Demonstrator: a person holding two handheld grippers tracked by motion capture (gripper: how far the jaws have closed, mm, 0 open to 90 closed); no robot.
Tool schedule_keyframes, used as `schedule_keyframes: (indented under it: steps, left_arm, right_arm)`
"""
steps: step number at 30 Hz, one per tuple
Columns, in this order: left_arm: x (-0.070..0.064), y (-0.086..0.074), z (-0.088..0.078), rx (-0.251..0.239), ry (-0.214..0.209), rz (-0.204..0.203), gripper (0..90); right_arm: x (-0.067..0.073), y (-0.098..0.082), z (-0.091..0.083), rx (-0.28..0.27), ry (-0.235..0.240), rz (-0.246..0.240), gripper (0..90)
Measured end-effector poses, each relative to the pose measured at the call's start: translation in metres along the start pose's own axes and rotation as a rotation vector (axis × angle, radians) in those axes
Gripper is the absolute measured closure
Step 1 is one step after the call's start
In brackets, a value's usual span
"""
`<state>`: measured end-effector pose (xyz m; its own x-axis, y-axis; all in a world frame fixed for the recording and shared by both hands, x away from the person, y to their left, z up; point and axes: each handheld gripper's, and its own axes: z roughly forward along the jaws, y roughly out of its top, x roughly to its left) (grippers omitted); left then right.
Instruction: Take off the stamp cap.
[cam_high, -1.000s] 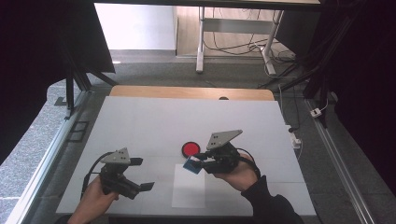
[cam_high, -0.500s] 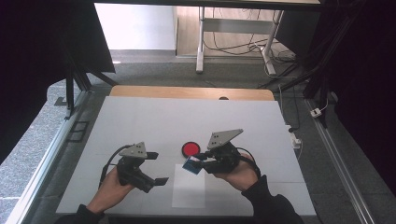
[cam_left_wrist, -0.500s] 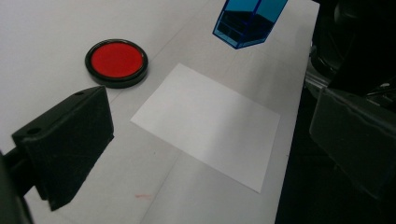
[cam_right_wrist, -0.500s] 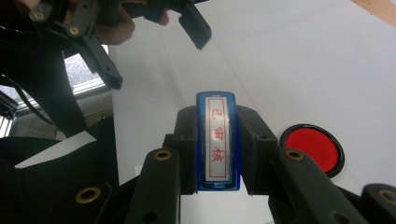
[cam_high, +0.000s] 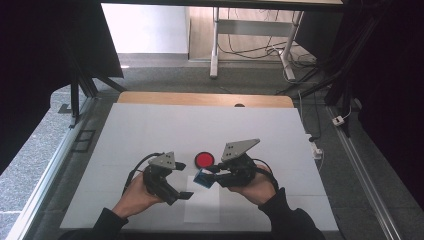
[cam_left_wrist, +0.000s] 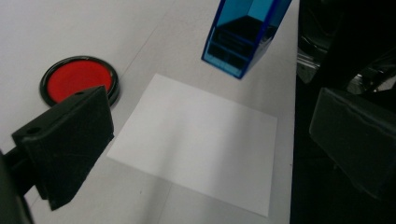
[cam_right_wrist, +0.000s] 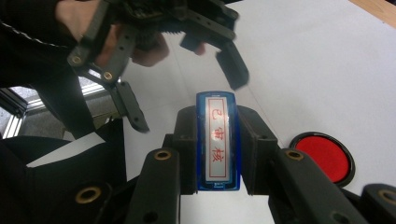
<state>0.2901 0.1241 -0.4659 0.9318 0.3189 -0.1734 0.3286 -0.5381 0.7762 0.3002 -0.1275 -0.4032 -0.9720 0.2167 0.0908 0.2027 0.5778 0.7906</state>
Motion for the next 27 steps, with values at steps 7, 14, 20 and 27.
schedule_keyframes:
  steps: [7, 14, 20, 27]
  left_arm:
    - [0.002, 0.007, 0.015, -0.003, -0.065, 0.045, 2.8]
    - [-0.002, 0.004, 0.016, -0.006, -0.107, 0.098, 17.5]
    - [-0.003, 0.002, 0.018, 0.003, -0.149, 0.138, 31.4]
    - [-0.003, 0.001, 0.016, -0.030, -0.197, 0.142, 49.8]
  right_arm:
    - [0.003, -0.001, 0.002, 0.000, 0.018, -0.026, 70.7]
    - [0.008, -0.001, 0.004, -0.003, 0.050, -0.039, 70.7]
    - [0.010, 0.000, 0.003, -0.006, 0.073, -0.051, 70.7]
    - [0.011, -0.001, 0.002, -0.005, 0.093, -0.058, 70.7]
